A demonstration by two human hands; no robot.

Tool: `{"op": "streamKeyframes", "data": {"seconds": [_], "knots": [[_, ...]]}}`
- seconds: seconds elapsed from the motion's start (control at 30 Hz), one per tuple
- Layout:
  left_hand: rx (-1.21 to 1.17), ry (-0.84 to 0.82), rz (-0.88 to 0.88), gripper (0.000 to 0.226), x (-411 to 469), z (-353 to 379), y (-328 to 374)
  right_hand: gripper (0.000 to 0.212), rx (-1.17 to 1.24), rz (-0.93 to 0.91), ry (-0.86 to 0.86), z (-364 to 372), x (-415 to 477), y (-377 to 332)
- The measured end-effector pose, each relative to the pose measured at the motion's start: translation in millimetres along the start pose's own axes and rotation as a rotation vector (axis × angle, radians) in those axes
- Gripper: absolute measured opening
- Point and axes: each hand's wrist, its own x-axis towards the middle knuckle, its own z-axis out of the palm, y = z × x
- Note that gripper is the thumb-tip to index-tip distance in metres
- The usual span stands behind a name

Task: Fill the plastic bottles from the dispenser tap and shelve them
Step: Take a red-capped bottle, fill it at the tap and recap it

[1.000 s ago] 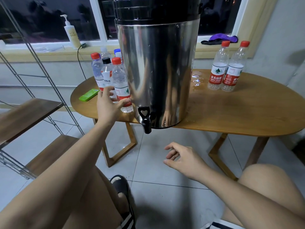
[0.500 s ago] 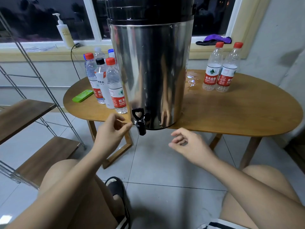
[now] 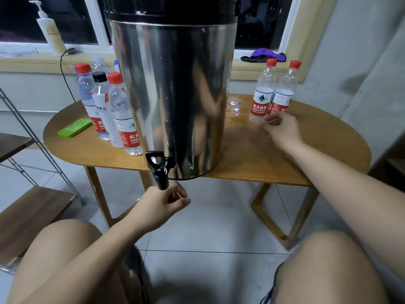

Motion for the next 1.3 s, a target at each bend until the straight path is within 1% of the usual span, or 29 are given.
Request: {"op": "streamKeyframes", "data": {"seconds": [0.1, 0.27, 0.33, 0.4, 0.47, 0.57, 0.7, 0.8, 0.93, 1.1, 1.23, 1.3], "knots": [[0.011, -0.036, 0.011, 0.016, 2, 11, 5, 0.034, -0.034, 0.090, 0.112, -6, 38, 13], [-0.007, -0.088, 0.029, 0.015, 4, 22, 13, 0.058, -0.135, 0.215, 0.193, -7, 79, 27], [0.000, -0.103, 0.037, 0.016, 6, 23, 16, 0.074, -0.124, 0.260, 0.186, -5, 90, 32], [0.006, -0.111, 0.051, 0.017, 8, 24, 19, 0.091, -0.107, 0.286, 0.133, -3, 98, 38], [0.013, -0.126, 0.065, 0.018, 11, 23, 23, 0.100, -0.091, 0.290, 0.084, -1, 106, 43], [0.024, -0.151, 0.077, 0.017, 15, 25, 27, 0.098, -0.067, 0.293, 0.088, 3, 118, 53], [0.024, -0.194, 0.093, 0.020, 21, 30, 29, 0.083, -0.003, 0.255, 0.111, 8, 124, 56], [0.027, -0.193, 0.098, 0.020, 24, 31, 29, 0.074, 0.006, 0.222, 0.121, 8, 122, 55], [0.032, -0.186, 0.098, 0.020, 27, 30, 32, 0.068, 0.022, 0.183, 0.107, 6, 108, 56], [-0.004, -0.185, 0.051, 0.018, 23, 30, 38, 0.062, 0.066, 0.162, 0.079, -3, 71, 51], [-0.008, -0.189, 0.044, 0.020, 15, 27, 43, 0.058, 0.150, 0.100, 0.039, -14, 10, 23], [-0.024, -0.196, 0.043, 0.020, 12, 25, 45, 0.052, 0.195, 0.079, -0.001, -17, -26, 8]]}}
